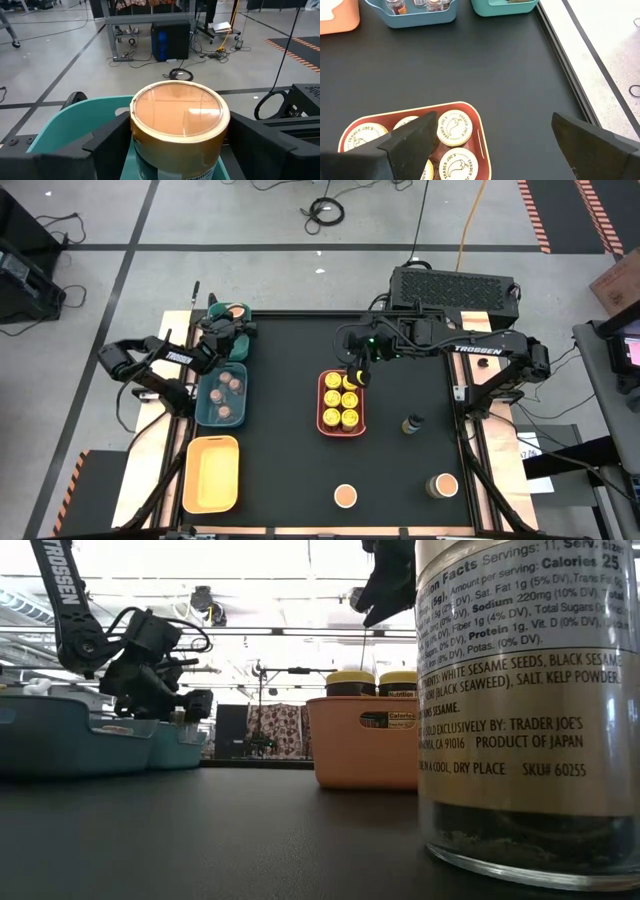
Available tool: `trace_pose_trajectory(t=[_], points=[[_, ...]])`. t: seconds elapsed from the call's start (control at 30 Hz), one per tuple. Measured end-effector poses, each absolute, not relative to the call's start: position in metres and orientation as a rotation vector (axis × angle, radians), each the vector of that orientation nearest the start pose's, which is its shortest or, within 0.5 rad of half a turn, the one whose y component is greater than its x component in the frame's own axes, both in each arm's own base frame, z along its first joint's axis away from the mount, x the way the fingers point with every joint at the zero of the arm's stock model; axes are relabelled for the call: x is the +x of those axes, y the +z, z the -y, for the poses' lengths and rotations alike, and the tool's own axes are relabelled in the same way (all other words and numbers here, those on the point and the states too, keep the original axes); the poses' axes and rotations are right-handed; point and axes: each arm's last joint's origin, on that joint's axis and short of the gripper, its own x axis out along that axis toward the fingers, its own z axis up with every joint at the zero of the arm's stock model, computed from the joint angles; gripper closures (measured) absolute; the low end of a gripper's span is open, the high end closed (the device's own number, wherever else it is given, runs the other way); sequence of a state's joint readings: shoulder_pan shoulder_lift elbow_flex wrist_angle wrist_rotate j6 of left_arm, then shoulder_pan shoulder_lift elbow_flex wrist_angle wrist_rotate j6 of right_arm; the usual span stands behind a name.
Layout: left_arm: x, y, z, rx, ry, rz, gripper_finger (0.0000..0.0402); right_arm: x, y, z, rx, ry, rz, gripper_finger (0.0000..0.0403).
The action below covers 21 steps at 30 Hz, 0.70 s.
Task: Sort spices by type
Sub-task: Put the golden seasoning bottle in the green bin
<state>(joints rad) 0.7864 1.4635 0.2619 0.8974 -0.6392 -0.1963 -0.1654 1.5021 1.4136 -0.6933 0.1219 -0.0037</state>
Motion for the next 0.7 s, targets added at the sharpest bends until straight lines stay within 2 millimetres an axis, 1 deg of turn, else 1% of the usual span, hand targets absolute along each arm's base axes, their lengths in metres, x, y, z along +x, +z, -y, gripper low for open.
trace_pose_trajectory(t=[0.7], points=[[0.1453,0.1317,-0.1696,-0.184,1.441,-0.193,0.0093,0.3141,0.3365,0.0561,0.009,-0.272,-0.793,0.0018]])
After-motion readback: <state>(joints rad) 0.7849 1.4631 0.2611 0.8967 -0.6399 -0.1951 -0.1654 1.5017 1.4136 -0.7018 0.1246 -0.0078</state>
